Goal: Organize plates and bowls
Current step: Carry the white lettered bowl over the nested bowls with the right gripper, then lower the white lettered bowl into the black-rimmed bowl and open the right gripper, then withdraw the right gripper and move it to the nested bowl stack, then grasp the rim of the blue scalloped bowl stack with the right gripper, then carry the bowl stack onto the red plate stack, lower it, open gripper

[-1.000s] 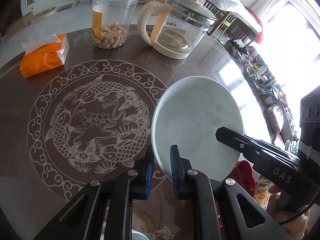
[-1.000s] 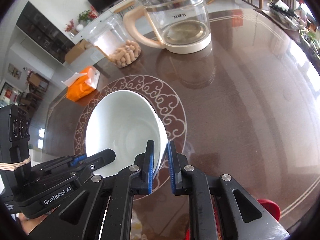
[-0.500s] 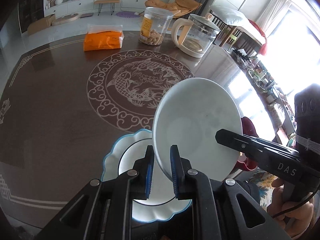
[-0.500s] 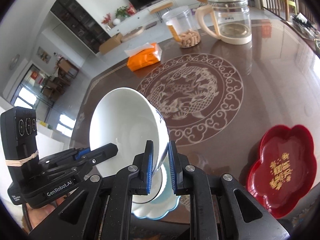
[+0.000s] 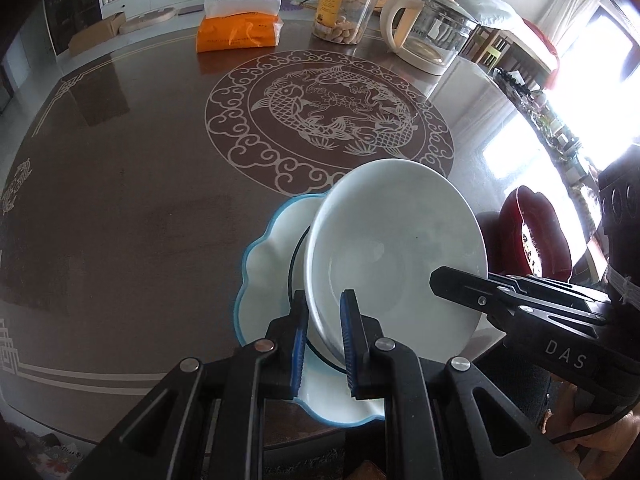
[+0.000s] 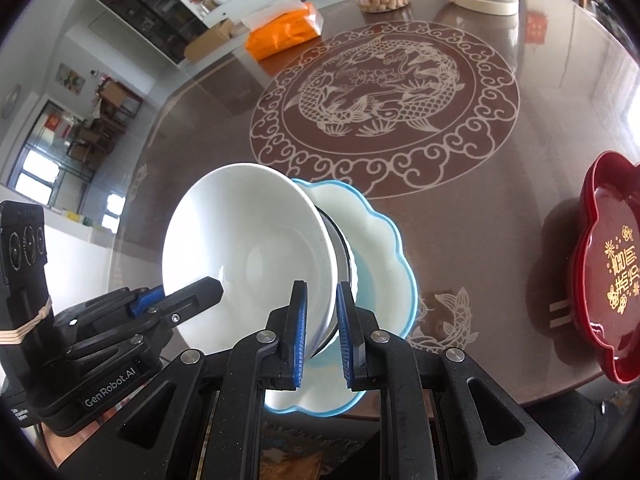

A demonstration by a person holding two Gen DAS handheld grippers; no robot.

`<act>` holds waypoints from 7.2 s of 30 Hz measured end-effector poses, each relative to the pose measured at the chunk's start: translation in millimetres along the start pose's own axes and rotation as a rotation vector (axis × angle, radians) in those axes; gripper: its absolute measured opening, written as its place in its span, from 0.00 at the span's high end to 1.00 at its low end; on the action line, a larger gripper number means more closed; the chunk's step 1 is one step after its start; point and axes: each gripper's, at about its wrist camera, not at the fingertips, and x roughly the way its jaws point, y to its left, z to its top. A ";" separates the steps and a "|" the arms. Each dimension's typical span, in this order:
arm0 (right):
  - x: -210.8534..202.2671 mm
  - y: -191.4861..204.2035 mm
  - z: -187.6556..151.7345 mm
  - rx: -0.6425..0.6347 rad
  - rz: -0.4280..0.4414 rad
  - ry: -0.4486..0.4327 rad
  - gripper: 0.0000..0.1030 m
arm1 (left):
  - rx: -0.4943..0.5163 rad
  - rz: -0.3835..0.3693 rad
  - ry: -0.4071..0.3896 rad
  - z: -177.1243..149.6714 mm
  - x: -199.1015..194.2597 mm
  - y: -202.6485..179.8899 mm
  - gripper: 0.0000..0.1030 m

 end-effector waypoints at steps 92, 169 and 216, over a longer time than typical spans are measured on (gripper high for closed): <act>33.7 33.2 30.0 -0.160 -0.107 0.218 0.75 | -0.278 -0.234 -0.100 -23.7 -14.3 74.8 0.84; -49.4 -32.9 -112.5 -0.067 -0.383 -0.369 0.16 | 0.006 0.258 -0.273 -49.8 -31.2 38.5 0.04; 17.7 -44.4 -54.3 -0.095 -0.028 -0.082 0.79 | -0.122 -0.219 -0.082 -33.1 38.4 44.6 0.77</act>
